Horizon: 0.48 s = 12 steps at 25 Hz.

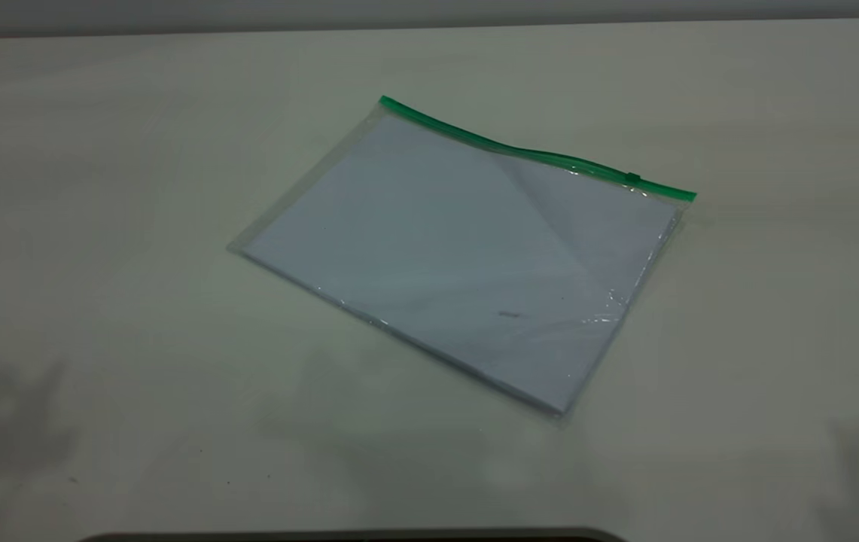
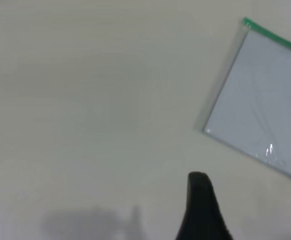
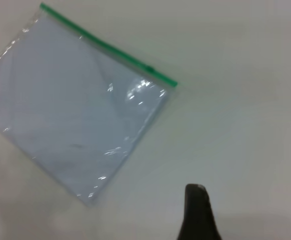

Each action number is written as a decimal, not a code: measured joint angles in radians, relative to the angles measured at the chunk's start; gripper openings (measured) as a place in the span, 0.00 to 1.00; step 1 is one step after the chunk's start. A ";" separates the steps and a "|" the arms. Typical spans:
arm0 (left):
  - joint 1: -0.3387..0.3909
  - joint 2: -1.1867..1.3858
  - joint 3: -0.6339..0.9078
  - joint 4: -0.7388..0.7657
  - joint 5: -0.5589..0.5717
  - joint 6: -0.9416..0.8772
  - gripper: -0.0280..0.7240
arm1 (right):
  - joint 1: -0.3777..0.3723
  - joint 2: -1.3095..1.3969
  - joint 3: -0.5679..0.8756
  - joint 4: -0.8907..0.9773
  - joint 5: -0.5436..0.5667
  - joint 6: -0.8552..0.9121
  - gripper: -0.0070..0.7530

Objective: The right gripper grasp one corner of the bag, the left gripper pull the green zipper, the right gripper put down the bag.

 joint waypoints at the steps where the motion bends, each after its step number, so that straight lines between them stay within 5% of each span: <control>1: 0.000 0.042 -0.009 -0.030 -0.021 0.038 0.82 | 0.000 0.055 -0.007 0.037 -0.016 -0.030 0.77; 12: -0.011 0.489 -0.293 -0.436 -0.119 0.543 0.82 | 0.000 0.589 -0.119 0.406 -0.202 -0.448 0.79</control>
